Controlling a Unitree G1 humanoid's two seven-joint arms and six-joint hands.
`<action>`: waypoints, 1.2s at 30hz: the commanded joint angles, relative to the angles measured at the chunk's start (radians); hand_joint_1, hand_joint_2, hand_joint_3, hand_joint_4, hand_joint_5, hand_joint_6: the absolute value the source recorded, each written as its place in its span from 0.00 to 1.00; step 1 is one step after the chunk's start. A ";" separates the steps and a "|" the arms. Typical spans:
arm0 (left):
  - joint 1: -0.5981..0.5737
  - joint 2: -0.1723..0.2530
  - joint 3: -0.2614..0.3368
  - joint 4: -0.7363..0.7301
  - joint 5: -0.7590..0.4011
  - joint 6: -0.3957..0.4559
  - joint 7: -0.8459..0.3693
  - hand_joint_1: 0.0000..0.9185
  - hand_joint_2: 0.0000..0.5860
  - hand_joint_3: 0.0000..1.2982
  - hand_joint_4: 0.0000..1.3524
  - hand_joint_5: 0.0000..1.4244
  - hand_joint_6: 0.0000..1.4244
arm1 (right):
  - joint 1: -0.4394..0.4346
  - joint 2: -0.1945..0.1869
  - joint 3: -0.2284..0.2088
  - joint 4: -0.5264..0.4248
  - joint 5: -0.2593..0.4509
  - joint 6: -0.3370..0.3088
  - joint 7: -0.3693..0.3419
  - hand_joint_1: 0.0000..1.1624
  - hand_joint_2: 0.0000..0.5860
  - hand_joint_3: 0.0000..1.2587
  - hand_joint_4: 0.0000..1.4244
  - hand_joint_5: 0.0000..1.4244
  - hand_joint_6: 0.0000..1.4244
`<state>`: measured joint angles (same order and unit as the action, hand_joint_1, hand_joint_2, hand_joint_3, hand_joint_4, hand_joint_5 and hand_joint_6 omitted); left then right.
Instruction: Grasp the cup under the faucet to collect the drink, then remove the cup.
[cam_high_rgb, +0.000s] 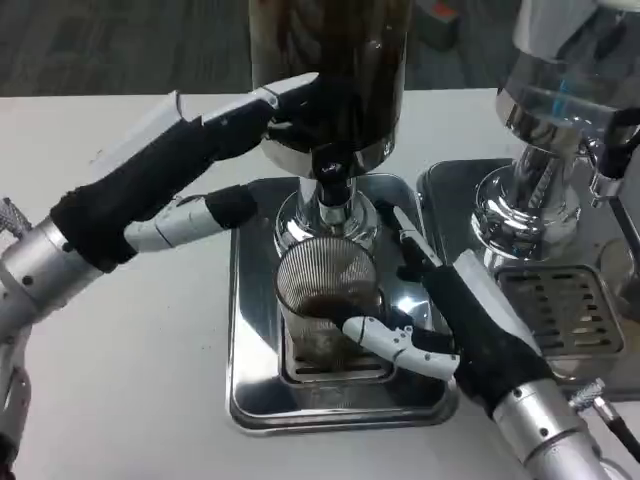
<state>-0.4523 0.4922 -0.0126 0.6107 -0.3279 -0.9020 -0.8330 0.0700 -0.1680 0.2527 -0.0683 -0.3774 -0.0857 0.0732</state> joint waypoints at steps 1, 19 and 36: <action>0.019 -0.007 0.056 0.016 -0.044 0.036 -0.018 0.00 0.20 0.13 0.09 0.11 0.21 | -0.006 -0.001 0.000 0.020 0.019 -0.030 -0.003 0.39 0.31 0.00 0.00 0.01 0.10; 0.110 -0.009 0.182 0.053 -0.059 0.129 -0.027 0.00 0.19 0.18 0.13 0.13 0.23 | -0.017 -0.008 0.009 0.057 -0.002 -0.046 -0.016 0.45 0.28 0.00 0.00 0.00 0.08; 0.191 0.000 0.207 0.045 -0.036 0.157 -0.019 0.00 0.19 0.20 0.15 0.14 0.23 | -0.039 0.016 0.037 0.092 -0.070 0.000 -0.044 0.49 0.27 0.00 0.00 0.00 0.09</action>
<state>-0.2864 0.4891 0.1873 0.6574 -0.3803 -0.7596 -0.8516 0.0444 -0.1621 0.2850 0.0080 -0.4428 -0.1024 0.0431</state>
